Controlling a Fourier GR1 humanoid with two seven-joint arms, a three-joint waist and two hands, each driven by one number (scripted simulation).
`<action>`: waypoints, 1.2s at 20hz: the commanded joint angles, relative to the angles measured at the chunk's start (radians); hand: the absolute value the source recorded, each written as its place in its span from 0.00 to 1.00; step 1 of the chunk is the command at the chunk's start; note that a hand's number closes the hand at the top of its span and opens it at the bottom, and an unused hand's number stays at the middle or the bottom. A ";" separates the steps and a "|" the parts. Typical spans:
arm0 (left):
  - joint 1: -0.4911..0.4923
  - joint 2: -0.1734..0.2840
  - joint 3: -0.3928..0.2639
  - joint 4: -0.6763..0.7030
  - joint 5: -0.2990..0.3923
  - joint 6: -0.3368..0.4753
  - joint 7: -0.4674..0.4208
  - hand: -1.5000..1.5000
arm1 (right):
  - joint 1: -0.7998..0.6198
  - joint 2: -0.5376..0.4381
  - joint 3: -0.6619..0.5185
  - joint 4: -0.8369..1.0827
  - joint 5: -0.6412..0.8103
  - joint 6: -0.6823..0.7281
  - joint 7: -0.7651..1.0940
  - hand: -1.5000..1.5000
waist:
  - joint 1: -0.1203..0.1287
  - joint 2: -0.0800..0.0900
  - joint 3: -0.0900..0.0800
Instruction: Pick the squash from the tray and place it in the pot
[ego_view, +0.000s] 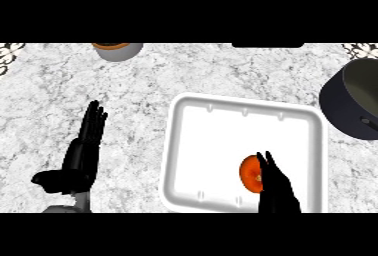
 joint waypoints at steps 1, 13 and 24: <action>0.023 -0.045 -0.036 0.006 -0.031 0.018 -0.024 0.50 | 0.005 -0.036 0.035 -0.015 0.129 -0.013 0.011 1.00 | -0.001 0.007 0.007; -0.026 -0.018 0.077 0.076 0.004 -0.066 -0.036 0.50 | 0.008 -0.053 0.031 -0.012 0.215 -0.115 0.002 1.00 | -0.003 0.008 0.007; -0.009 -0.047 0.001 0.010 -0.032 -0.057 -0.003 0.50 | -0.791 0.012 -0.256 0.479 -0.098 0.314 0.143 1.00 | 0.052 0.020 0.007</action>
